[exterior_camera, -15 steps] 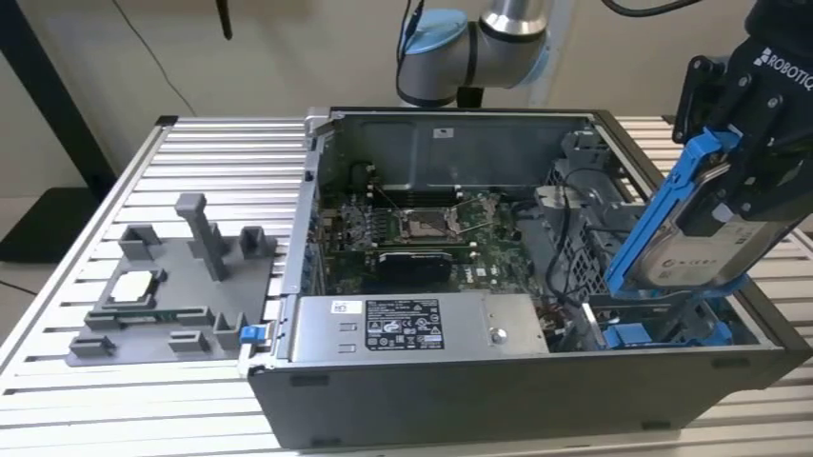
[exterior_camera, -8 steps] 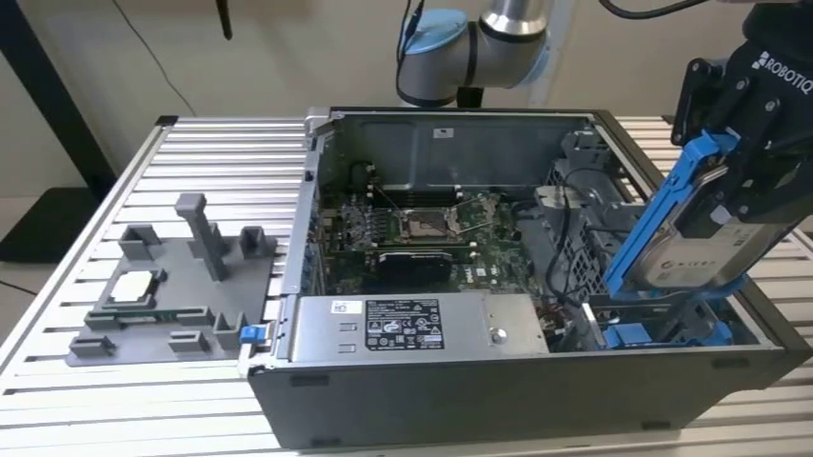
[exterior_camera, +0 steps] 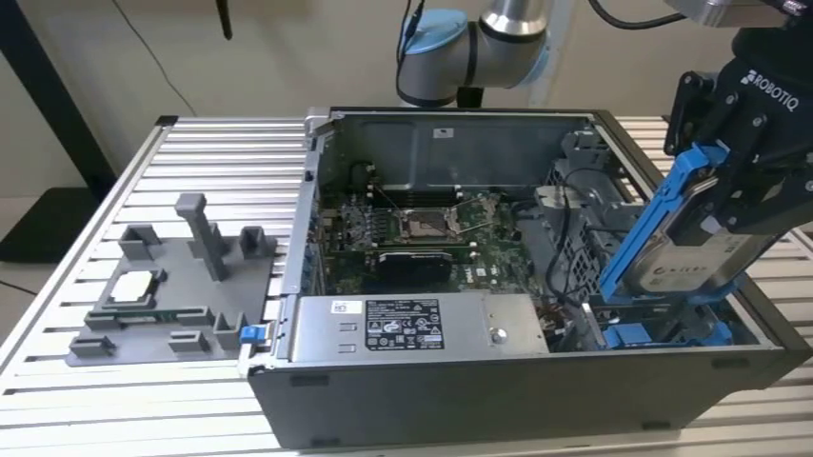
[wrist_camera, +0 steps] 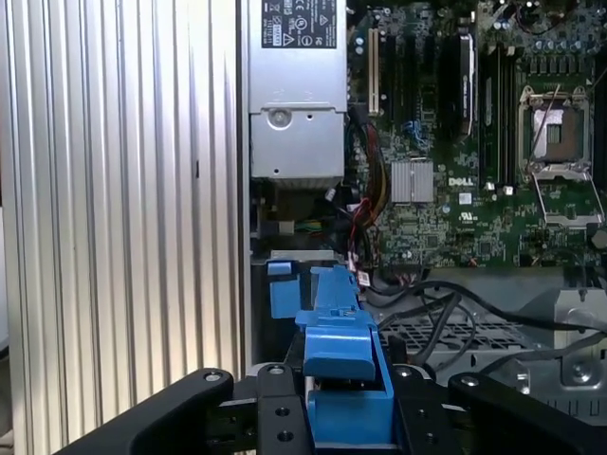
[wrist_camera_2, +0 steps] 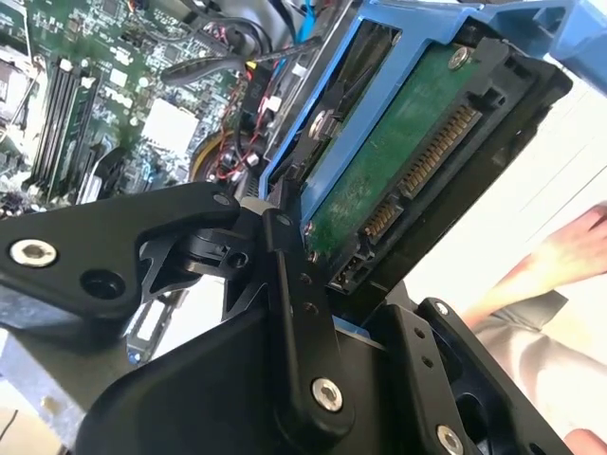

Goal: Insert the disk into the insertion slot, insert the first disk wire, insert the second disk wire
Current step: 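Insert the disk into the insertion slot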

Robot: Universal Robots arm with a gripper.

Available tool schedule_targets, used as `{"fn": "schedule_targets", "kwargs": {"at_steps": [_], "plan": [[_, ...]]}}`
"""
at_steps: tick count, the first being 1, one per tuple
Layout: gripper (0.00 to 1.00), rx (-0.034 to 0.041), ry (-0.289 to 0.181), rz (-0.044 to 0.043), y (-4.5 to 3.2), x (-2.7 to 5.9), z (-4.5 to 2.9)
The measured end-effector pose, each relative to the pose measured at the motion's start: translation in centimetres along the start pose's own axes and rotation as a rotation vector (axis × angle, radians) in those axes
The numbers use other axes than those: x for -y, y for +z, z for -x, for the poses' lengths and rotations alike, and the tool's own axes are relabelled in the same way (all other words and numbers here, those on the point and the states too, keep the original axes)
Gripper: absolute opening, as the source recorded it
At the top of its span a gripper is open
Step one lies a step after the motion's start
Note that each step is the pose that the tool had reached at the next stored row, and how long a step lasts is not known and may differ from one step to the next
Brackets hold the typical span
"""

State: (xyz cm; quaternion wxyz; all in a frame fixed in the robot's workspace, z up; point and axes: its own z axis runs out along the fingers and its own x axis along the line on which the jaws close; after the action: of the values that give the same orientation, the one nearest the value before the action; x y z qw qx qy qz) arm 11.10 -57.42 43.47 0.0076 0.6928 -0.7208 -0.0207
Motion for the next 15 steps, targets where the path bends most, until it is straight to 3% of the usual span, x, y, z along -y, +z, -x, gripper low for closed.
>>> {"fn": "schedule_targets", "kwargs": {"at_steps": [15], "plan": [[0.0, 0.0131, 0.0, 0.0005, 1.64, 0.29, -0.66]]}}
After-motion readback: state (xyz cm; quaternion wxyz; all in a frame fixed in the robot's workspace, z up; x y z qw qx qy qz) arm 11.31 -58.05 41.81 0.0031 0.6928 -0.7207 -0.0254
